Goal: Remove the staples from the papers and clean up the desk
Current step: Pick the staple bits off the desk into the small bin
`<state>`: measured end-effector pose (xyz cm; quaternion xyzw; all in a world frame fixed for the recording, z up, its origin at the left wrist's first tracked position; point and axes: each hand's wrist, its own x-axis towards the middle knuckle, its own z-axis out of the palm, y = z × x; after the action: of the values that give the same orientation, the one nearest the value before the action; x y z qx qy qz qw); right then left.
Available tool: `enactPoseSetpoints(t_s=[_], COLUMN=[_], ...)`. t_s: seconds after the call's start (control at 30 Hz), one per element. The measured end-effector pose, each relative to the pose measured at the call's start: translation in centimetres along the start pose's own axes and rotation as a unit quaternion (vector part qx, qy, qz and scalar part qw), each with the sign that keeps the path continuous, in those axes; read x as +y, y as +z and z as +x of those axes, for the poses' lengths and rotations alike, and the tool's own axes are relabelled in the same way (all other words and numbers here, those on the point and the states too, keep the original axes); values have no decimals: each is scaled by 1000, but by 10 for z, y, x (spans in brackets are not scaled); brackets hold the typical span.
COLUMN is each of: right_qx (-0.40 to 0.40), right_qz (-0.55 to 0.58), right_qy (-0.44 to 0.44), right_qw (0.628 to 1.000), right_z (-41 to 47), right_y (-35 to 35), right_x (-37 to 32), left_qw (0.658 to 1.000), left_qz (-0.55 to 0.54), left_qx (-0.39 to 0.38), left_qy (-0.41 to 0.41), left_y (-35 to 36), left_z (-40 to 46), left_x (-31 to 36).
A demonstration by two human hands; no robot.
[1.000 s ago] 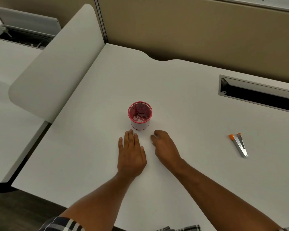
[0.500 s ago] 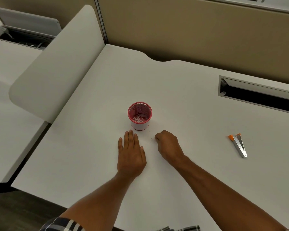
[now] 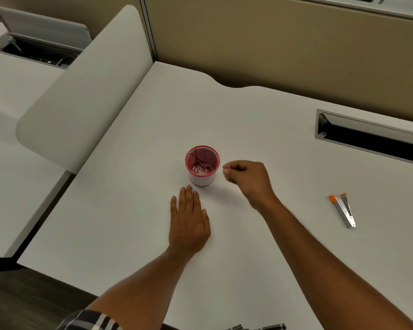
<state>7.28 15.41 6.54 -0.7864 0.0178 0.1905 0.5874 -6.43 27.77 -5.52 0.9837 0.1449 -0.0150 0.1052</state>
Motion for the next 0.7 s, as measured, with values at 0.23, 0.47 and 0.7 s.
enactPoseSetpoints(t_s=[0.23,0.47,0.7], right_qx=[-25,-29,-26], right_qz=[-195,-307,-233], right_qy=[-141,-184,-172], right_qw=[970,933,957], right_z=[15,21,21], right_y=[28,34,27], right_x=[-43,-43,-40], left_qw=[1000,1000,1000], left_qz=[0,-1,-7], left_qx=[5,5,0], left_qy=[2,1,-3], left_y=[-1,-1,-1], left_z=[0,0,0], left_x=[1,1,0])
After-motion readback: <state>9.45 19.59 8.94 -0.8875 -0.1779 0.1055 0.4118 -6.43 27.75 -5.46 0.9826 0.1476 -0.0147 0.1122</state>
